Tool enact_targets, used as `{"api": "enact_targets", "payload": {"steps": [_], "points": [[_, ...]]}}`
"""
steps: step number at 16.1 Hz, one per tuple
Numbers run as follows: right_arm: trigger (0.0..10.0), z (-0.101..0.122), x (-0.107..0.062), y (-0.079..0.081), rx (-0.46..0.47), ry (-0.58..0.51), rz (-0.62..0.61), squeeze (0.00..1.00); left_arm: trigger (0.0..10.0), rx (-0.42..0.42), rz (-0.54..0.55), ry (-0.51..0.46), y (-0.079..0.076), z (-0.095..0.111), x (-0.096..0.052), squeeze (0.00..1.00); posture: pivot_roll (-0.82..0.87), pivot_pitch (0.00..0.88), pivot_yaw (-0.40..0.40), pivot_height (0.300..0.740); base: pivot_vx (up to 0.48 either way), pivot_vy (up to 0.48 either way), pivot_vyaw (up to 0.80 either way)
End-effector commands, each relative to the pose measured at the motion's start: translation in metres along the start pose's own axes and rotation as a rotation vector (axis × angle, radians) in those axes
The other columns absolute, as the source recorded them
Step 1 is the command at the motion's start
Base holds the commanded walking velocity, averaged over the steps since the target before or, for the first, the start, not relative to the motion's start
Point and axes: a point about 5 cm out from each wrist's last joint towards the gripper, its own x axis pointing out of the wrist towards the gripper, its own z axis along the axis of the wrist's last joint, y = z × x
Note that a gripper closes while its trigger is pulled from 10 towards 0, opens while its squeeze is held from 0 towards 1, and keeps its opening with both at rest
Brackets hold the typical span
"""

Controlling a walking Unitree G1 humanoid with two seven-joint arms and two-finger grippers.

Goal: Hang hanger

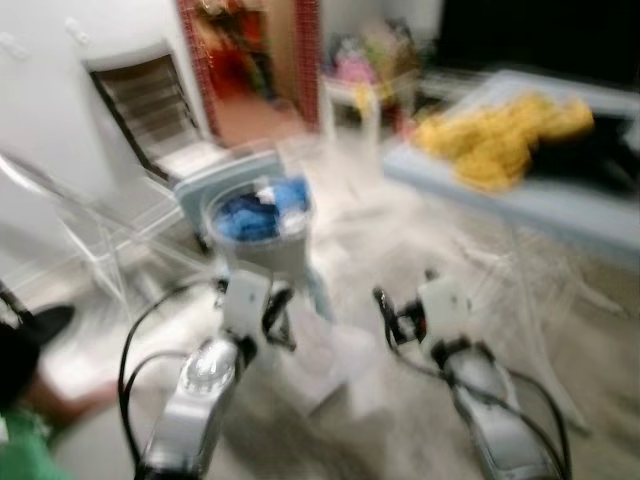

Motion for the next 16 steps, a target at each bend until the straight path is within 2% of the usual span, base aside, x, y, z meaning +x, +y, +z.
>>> {"api": "enact_targets", "payload": {"steps": [1, 6, 8, 16], "points": [[10.0, 0.0071, 0.0028, 0.0006, 0.005, -0.026, 0.004, 0.0, 10.0, 0.004, 0.003, -0.045, 0.0045, 0.0076, -0.0013, 0.0, -0.11, 0.0, 0.091, 0.74, 0.0, 0.0, 0.0], [10.0, 0.0056, 0.0021, -0.0003, 0.016, -0.022, -0.001, 0.0, 10.0, -0.043, -0.05, -0.082, 0.0064, 0.0117, -0.0031, 0.0, -0.11, 0.0, 0.093, 0.74, 0.0, 0.0, -0.09], [10.0, 0.0052, 0.0019, 0.0001, 0.016, -0.02, 0.001, 0.0, 10.0, -0.051, -0.069, -0.088, 0.0041, 0.0116, -0.0037, 0.0, -0.11, 0.0, 0.094, 0.74, 0.0, 0.0, -0.8], [10.0, 0.0044, 0.002, 0.0025, 0.024, -0.018, 0.002, 0.0, 10.0, -0.052, -0.084, -0.088, 0.0022, 0.0109, -0.0052, 0.0, -0.11, 0.0, 0.1, 0.74, 0.262, 0.0, -0.8]]}}
